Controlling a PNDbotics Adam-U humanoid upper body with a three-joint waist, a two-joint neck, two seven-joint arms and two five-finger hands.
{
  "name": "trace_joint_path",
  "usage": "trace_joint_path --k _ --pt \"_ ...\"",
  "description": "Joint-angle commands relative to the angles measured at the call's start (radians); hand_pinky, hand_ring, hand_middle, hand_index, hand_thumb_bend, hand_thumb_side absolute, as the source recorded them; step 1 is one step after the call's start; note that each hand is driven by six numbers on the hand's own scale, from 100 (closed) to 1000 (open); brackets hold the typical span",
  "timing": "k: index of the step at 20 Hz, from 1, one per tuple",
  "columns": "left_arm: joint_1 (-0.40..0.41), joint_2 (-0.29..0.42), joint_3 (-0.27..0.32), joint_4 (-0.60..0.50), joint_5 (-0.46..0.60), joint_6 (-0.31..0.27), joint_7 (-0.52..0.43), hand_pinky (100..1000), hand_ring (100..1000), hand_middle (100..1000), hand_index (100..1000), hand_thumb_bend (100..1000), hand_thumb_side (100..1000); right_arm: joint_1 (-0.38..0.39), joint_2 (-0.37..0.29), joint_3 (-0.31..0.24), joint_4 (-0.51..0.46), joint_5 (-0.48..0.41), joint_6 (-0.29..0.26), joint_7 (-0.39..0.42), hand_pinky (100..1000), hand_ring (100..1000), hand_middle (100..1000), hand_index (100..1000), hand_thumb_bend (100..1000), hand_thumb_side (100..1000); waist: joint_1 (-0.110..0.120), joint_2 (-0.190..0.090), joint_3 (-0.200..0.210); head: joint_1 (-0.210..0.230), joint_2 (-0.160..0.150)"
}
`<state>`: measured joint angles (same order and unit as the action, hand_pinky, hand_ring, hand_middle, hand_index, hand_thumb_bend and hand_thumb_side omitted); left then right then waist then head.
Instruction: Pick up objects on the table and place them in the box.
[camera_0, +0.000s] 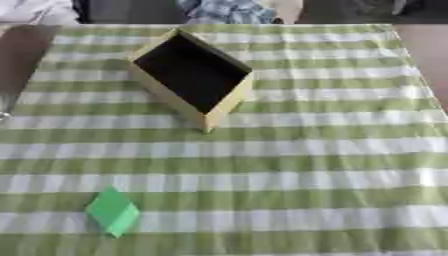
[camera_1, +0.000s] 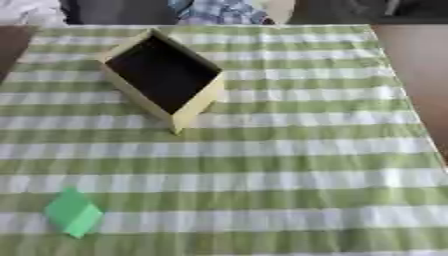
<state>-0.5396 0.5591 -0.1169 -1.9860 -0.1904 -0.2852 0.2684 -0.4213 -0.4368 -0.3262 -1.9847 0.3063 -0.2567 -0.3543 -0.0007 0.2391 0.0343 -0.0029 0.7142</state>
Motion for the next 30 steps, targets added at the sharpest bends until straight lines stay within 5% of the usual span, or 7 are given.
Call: trace_joint_path --k 1,11,23,30 --pt "-0.020 0.084 -0.015 -0.014 -0.030 0.006 -0.049 603 631 681 814 100 743 -0.006 -0.028 -0.005 -0.015 0.005 0.000 0.004 588 805 731 910 100 956 0.004 -0.021 0.000 -0.002 0.000" --pt "0.028 0.331 -0.081 -0.014 -0.092 0.022 -0.199 632 646 696 827 100 713 0.001 -0.042 -0.001 -0.015 0.006 0.002 0.011 587 806 732 911 100 957 0.020 -0.028 0.002 -0.017 0.008" --pt "0.086 0.488 -0.104 -0.014 -0.218 -0.086 -0.537 725 739 753 846 100 656 0.013 -0.056 0.000 -0.015 0.010 0.004 0.014 588 806 732 910 100 956 0.034 -0.040 0.014 -0.032 0.021" --pt "0.073 0.505 -0.134 -0.014 -0.230 -0.153 -0.728 774 791 779 855 366 634 0.016 -0.057 0.001 -0.015 0.010 0.004 0.014 588 806 732 910 100 956 0.037 -0.044 0.014 -0.035 0.020"
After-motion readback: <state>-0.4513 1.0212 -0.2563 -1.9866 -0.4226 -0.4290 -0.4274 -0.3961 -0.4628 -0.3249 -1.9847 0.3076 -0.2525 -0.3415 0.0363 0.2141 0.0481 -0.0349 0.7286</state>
